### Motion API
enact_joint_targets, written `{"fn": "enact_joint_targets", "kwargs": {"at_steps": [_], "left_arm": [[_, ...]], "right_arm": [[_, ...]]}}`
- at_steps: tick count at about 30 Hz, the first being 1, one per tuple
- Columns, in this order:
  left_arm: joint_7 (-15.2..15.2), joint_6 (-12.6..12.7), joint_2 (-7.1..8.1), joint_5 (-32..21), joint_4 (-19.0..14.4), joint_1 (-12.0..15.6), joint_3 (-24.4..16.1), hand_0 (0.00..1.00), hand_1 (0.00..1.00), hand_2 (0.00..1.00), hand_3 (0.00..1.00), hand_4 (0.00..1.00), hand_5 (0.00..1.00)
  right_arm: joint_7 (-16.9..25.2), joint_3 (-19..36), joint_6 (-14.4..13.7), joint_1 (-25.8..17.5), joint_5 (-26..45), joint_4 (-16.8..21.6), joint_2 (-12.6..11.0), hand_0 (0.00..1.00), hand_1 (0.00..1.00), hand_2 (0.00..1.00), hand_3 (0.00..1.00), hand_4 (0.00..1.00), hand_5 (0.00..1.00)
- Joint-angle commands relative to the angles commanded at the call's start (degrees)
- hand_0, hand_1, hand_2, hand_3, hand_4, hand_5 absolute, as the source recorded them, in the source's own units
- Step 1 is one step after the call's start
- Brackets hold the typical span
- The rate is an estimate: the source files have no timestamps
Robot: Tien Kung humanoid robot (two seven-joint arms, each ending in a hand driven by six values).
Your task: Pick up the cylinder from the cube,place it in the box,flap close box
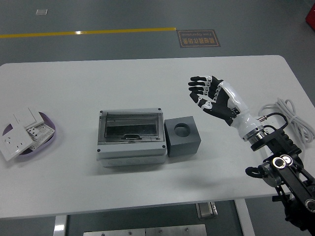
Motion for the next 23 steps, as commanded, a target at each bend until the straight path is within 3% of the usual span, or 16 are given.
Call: {"fn": "enact_joint_targets", "kwargs": {"at_steps": [10,17,23], "left_arm": [[-0.43,0.04,-0.26,-0.58,0.0,-0.45,0.1,0.637,0.675,0.677,0.71,0.765,0.319],[-0.3,0.14,-0.76,-0.78,0.0,-0.15,0.02,0.637,0.675,0.677,0.71,0.765,0.32],[0.13,0.18,-0.88,-0.34,0.0,0.26,-0.8,0.637,0.675,0.677,0.71,0.765,0.319]], "right_arm": [[0.08,-3.85,-0.07,2.3,0.14,-0.64,0.2,0.705,0.694,0.707,0.737,0.755,0.252],[-1.02,-4.91,1.64,2.27,-1.43,-0.85,0.66,0.701,0.693,0.707,0.732,0.755,0.253],[-1.67,-4.78,1.27,1.82,-1.98,-0.69,0.88,0.707,0.691,0.704,0.743,0.755,0.258]]}}
